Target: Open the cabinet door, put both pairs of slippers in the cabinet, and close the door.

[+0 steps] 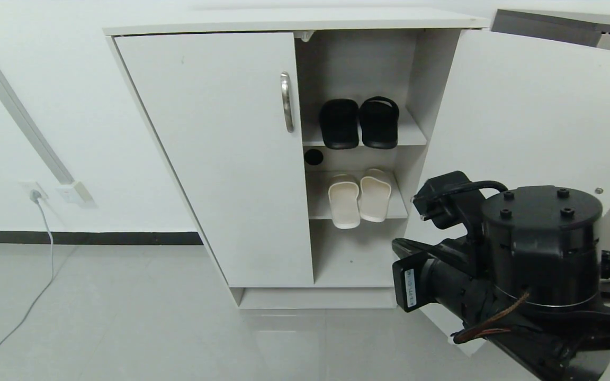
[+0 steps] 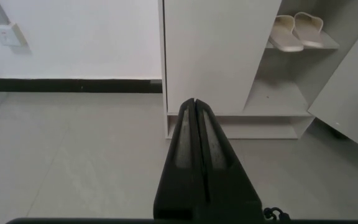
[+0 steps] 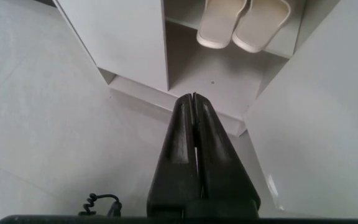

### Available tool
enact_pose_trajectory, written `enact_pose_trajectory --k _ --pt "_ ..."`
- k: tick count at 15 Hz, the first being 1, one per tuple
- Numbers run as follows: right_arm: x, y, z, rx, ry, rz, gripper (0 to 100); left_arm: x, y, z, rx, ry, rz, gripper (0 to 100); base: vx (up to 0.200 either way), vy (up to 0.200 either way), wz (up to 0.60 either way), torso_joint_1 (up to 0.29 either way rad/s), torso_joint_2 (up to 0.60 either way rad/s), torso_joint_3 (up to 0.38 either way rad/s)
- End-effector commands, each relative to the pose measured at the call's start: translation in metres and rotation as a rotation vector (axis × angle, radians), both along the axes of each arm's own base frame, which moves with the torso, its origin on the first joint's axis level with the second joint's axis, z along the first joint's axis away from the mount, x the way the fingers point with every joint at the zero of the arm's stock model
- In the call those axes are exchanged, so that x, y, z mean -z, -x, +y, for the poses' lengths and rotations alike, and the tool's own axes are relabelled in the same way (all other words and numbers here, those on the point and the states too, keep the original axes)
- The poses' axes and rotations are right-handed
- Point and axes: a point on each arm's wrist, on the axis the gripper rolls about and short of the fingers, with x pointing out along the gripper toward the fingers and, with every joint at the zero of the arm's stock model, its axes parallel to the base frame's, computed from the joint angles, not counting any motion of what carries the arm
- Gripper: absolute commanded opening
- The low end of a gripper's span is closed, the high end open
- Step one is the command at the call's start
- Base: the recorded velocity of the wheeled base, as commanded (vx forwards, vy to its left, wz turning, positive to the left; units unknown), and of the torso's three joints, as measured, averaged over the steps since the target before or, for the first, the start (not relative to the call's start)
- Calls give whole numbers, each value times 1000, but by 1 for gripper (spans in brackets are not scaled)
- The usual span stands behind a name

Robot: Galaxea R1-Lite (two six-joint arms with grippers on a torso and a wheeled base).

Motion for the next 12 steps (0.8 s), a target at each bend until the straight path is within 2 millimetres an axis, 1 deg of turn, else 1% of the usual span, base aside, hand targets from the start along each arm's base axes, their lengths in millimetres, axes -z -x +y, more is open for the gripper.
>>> enact_pose_trajectory --k 1,4,5,7,8,12 --pt "5 -4 1 7 9 8 0 0 0 0 -1 0 1 0 0 0 0 0 0 0" --pt "5 -5 2 8 1 -3 0 0 0 0 -1 0 1 0 0 0 0 2 -25 -15" --pt "5 -5 2 8 1 -3 0 0 0 0 -1 0 1 0 0 0 0 2 -217 -227" --pt "5 -5 2 10 2 -3 0 0 0 0 -1 0 1 0 0 0 0 7 -154 -327" --pt "5 -5 2 10 2 -3 0 0 0 0 -1 0 1 0 0 0 0 51 -373 -373" --pt "5 -5 2 10 1 -4 0 0 0 0 -1 0 1 0 0 0 0 57 -531 -360"
